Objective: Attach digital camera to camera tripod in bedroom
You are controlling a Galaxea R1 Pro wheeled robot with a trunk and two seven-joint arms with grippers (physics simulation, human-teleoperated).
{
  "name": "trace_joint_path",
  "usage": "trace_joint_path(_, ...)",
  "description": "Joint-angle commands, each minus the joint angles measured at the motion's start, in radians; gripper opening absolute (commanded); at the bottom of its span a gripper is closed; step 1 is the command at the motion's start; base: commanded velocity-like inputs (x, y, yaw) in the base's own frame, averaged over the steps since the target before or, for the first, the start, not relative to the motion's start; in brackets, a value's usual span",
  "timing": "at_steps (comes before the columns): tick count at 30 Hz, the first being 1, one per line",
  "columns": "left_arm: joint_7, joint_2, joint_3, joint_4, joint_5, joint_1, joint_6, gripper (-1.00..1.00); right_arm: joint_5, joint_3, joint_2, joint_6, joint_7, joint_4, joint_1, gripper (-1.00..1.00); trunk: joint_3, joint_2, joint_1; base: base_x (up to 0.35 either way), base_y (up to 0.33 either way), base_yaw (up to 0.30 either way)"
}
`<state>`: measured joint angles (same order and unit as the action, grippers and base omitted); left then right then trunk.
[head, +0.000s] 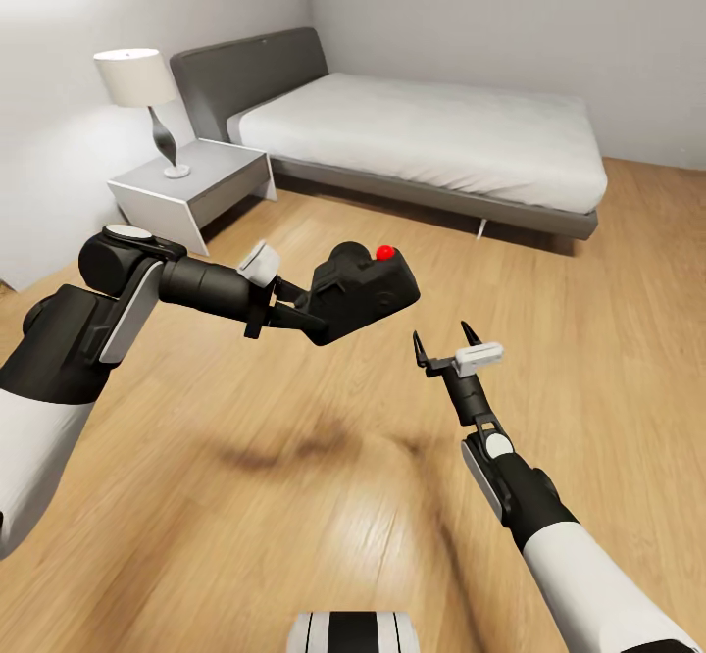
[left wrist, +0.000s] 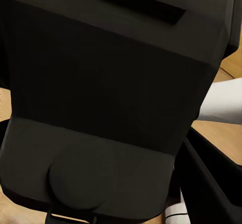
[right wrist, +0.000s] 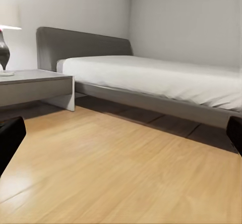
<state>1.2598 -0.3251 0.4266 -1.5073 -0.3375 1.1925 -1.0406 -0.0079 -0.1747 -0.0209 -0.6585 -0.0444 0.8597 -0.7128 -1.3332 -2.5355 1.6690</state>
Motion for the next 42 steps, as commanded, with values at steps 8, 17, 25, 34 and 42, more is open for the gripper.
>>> trace_joint_path(8,0.001,-0.001,0.001,0.001,-0.003,0.001,-0.007,-1.0,-0.001,-0.001,-0.001,-0.003,-0.002,-0.001,-0.001,1.0,0.03,0.002,-0.004,0.0,0.0,0.0)
trace_joint_path(17,0.001,-0.001,0.001,0.001,-0.003,0.001,-0.007,-1.0,-0.001,0.0,-0.001,-0.003,-0.002,-0.001,-0.001,1.0,0.065,0.004,-0.008,0.0,0.0,0.0)
trace_joint_path(25,0.001,-0.002,0.001,0.001,-0.003,0.001,-0.007,-1.0,-0.001,0.0,-0.001,-0.001,-0.002,-0.001,-0.001,1.0,0.096,0.006,-0.011,0.0,0.0,0.0)
trace_joint_path(34,-0.003,-0.02,-0.001,0.016,-0.003,0.001,-0.007,-1.0,-0.001,0.0,-0.001,-0.001,-0.002,-0.001,-0.001,1.0,0.131,0.008,-0.015,0.0,0.0,0.0)
trace_joint_path(42,-0.004,-0.045,-0.006,0.111,-0.003,0.001,-0.007,-1.0,-0.001,0.0,-0.001,-0.001,-0.001,-0.013,-0.001,1.0,0.162,0.01,-0.019,0.0,0.0,0.0)
